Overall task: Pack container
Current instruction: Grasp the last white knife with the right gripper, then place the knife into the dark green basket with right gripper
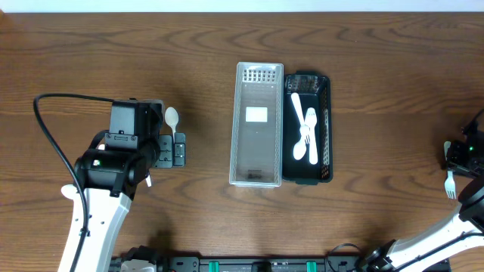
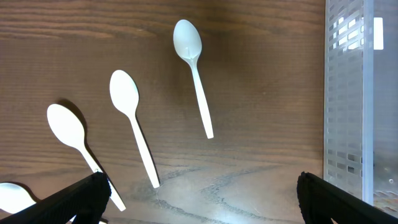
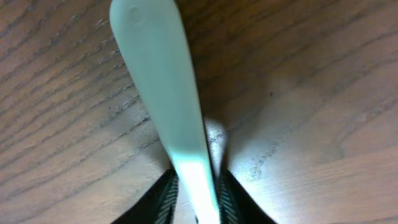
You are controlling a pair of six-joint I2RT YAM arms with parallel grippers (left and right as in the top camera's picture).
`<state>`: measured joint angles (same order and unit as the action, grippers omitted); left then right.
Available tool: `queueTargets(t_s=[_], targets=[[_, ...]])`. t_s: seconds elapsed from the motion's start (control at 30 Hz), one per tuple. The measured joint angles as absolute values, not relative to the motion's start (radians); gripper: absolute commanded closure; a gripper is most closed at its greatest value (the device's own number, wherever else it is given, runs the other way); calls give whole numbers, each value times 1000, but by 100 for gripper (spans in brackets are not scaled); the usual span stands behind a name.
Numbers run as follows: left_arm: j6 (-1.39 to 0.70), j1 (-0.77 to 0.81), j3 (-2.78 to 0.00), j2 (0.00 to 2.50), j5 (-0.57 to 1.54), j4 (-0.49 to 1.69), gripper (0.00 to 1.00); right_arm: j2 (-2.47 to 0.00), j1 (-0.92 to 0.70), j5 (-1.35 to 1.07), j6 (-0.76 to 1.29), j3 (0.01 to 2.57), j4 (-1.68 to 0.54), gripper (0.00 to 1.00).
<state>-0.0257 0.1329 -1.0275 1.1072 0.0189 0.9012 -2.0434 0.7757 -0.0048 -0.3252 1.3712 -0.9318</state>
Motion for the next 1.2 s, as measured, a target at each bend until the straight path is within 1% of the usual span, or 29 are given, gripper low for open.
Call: queueTargets(t_s=[0.07,0.37,0.67,0.9,1.2], targets=[[-26,133,-1028,1107,19,901,2,-2043,776,-6,-323,1371,-932,81],[-26,133,-1028,1107,19,901,2,-2043,775,-17,-321,1371,-934,99],[-26,133,-1028,1107,19,901,2,-2042,723,-35,-299,1371,-934,99],[-26,133,-1028,1107,19,901,2,-1969,582,-66,-244,1370,-934,99],[-26,133,-1028,1107,19,895,2,-1705,285,-80,-86,1374,-946,99]])
